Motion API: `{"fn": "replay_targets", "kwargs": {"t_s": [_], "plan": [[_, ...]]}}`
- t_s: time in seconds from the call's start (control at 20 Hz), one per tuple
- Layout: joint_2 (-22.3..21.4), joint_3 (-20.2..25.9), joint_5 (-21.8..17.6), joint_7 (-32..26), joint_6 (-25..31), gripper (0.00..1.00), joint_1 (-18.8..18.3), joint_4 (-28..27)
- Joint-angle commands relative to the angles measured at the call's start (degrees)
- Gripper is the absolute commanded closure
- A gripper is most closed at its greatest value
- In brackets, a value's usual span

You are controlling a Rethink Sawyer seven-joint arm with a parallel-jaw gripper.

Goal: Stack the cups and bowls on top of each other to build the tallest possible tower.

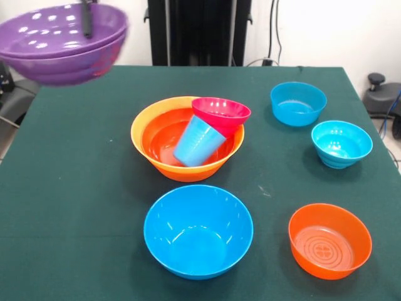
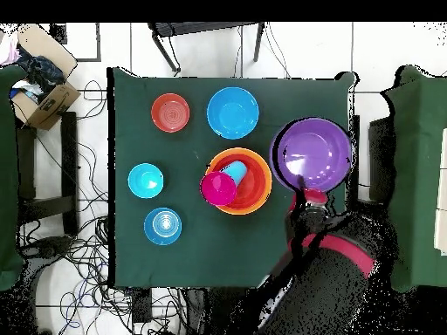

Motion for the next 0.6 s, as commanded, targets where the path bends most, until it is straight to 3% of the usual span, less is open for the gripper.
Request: {"fn": "replay_targets", "kwargs": {"t_s": [0.05, 0.4, 0.6], "plan": [[-2.0, 4.9, 1.0, 21.8, 3.6, 1.00, 5.6, 4.5], [0.1, 8.8, 7.8, 21.9, 3.6, 1.00, 5.7, 5.3], [0.8, 9.9, 14.0, 14.0, 0.9, 1.00, 4.3, 6.0]]}}
